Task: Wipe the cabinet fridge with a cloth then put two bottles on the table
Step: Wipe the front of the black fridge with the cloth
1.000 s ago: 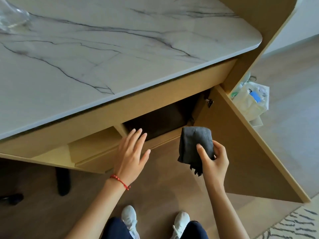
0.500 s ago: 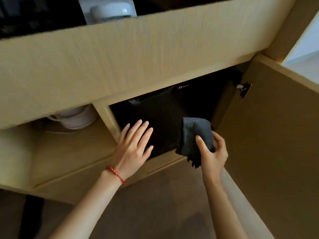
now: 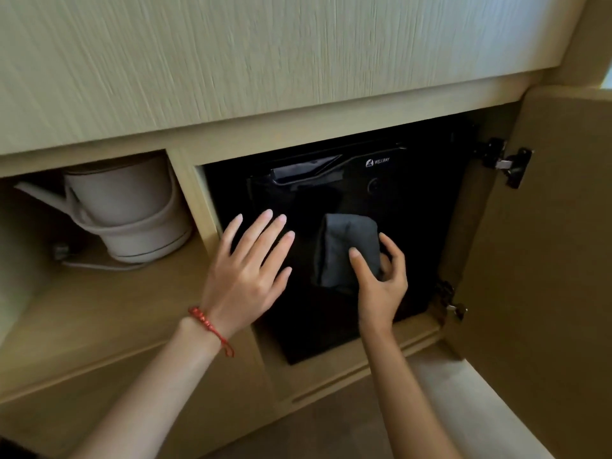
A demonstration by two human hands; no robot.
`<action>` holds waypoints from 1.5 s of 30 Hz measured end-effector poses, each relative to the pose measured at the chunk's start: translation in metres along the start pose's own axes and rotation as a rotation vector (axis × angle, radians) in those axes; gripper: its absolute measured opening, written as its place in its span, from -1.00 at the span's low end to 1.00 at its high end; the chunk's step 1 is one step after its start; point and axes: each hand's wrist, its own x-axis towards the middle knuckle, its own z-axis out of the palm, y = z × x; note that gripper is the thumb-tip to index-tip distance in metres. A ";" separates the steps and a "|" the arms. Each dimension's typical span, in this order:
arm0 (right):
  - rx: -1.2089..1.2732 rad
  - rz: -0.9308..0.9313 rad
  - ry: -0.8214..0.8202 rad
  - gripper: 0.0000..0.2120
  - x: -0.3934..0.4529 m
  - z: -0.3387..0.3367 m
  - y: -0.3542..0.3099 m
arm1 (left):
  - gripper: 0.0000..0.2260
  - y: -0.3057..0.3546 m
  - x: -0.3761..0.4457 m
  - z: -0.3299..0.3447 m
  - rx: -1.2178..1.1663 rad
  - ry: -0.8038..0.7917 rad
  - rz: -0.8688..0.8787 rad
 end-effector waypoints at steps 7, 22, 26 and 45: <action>0.012 -0.108 -0.019 -0.60 0.008 0.023 0.034 | -0.71 -0.012 -0.004 0.016 0.058 0.115 -0.073; -0.485 -0.452 0.088 -0.50 0.008 0.039 0.102 | -0.73 -0.007 -0.013 0.038 0.151 0.285 -0.143; -0.448 -0.496 0.079 -0.44 0.013 0.050 0.097 | -0.71 -0.005 -0.014 0.037 0.158 0.284 -0.176; -0.456 -0.806 0.041 -0.51 0.035 0.075 0.075 | -0.65 -0.004 -0.014 0.035 0.154 0.285 -0.232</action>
